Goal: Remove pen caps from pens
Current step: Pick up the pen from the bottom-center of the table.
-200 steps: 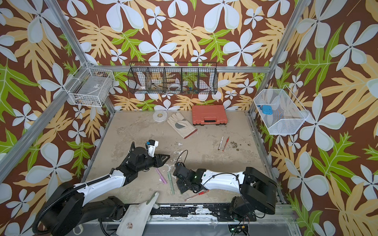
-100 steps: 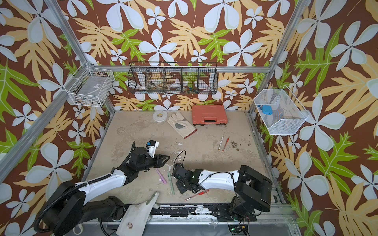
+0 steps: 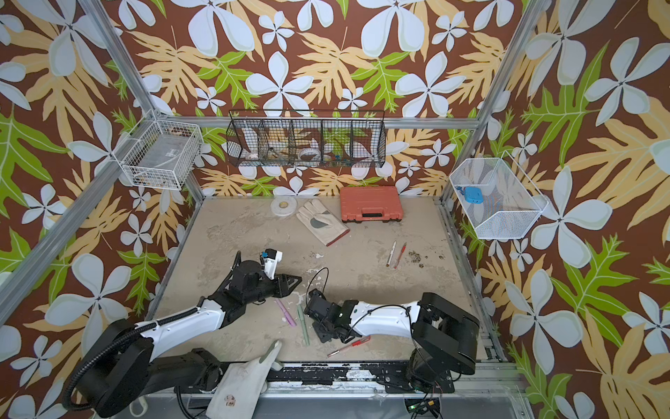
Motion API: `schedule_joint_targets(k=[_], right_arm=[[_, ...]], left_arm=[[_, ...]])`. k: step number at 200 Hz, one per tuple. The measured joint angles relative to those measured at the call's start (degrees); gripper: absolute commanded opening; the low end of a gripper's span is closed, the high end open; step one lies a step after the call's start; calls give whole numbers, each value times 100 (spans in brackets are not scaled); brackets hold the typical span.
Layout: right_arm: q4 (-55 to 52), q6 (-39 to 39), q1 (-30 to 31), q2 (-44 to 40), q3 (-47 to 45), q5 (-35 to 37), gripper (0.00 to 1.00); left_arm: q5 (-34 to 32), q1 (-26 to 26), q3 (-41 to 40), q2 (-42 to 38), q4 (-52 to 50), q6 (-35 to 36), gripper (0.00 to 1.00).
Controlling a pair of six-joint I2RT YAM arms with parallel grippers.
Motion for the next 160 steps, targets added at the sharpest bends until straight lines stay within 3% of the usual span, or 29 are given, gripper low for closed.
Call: schedule_joint_targets(k=[34, 57, 125, 160], right_arm=[[-2, -31, -90, -9, -37, 221, 11], [-4, -70, -367, -109, -76, 234, 10], [70, -678, -1698, -1185, 463, 260, 10], [699, -1117, -2302, -1692, 651, -227, 5]], left_arm=[[-111, 0, -4, -114, -11, 0, 47], [-258, 0, -33, -267, -44, -2, 52], [-592, 0, 302, -415, -13, -256, 56], [-579, 0, 758, -562, 387, -501, 60]])
